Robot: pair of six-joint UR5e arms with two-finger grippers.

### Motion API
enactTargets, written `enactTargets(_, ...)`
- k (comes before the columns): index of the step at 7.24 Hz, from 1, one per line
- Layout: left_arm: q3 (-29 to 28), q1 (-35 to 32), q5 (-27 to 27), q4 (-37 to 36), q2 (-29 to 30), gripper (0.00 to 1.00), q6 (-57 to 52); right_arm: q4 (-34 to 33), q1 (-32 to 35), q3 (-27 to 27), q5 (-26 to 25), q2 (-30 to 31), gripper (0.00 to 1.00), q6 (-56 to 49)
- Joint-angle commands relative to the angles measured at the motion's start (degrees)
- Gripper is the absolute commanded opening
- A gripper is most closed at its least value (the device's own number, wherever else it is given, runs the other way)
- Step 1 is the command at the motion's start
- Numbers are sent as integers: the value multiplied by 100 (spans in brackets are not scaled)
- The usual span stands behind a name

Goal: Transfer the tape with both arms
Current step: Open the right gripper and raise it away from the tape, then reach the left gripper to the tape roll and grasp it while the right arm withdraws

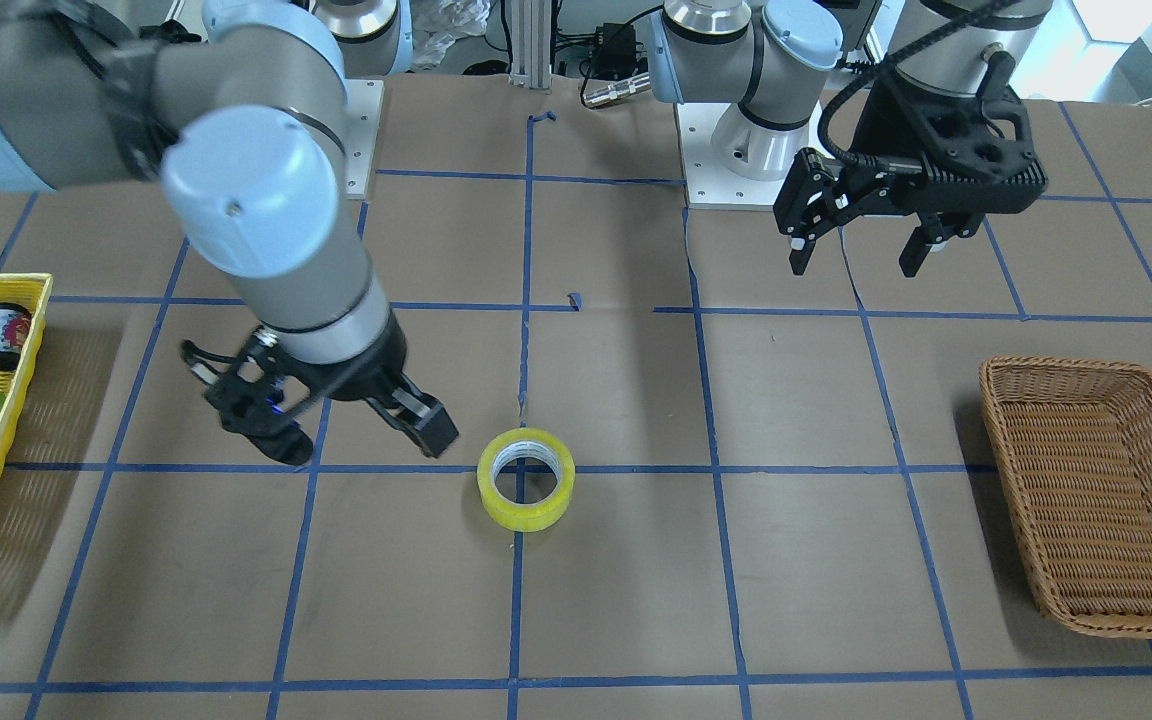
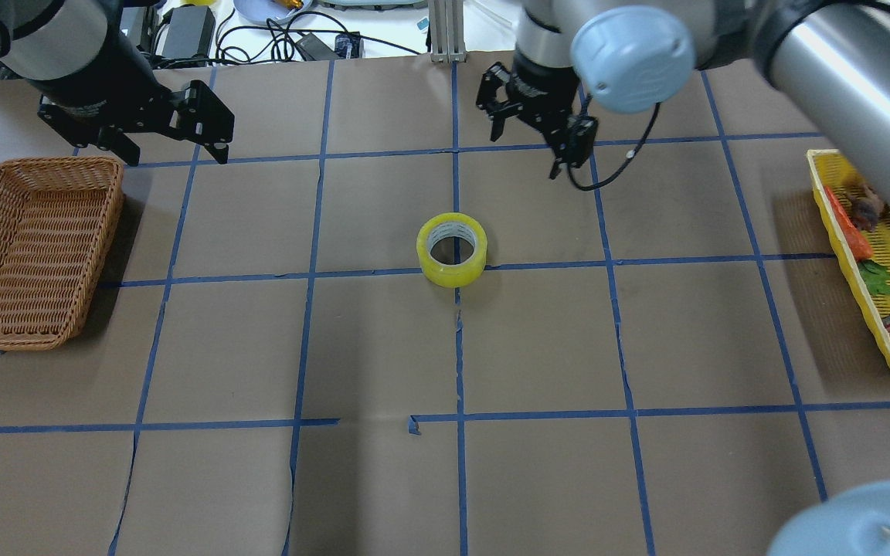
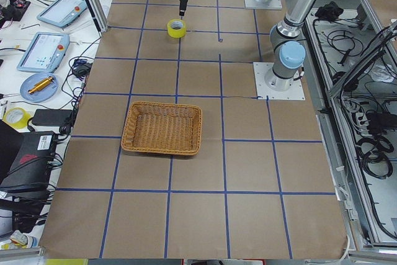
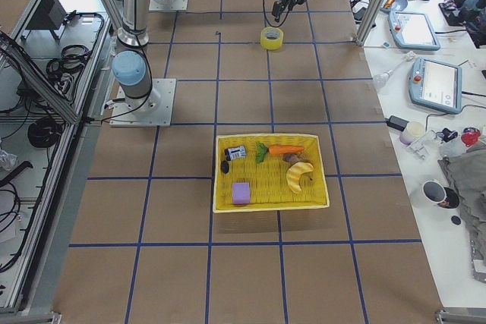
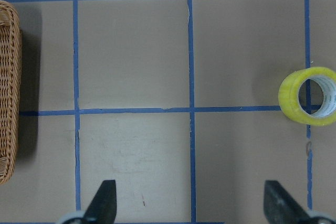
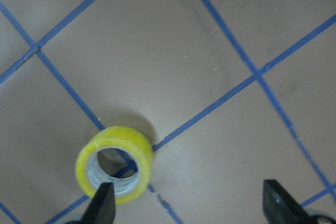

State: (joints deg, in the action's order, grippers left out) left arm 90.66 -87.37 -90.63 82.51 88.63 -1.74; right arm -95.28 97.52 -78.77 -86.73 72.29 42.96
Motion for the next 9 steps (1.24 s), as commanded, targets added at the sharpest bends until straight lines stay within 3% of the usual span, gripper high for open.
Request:
enactTargets(1,109,-321,10,-644,634,100,767,1199,-654,-129,-729,958,100,-2405)
enactTargets(2,214,-716,19,-1275,1029,100,824,1309,-734,-121,-810,1371,100,-3642)
enactTargets(4,408,-1323,106,-2271,1882,100,1505,1416,-691,-322,-890,1577,100,-3962)
enactTargets(5,409,-1752,159,-2353,2199,100,1832,1407,-595,-489,-951,1603,100,-3979)
enactTargets(7,409,-1845,133,-2572,2639,100,1835,1320,-611,-595,-891,1516,100,-4023)
enactTargets(9,444,-1958,133,-2819,2931,100,2140,830,-629,-910,-837,1559,100,-4041)
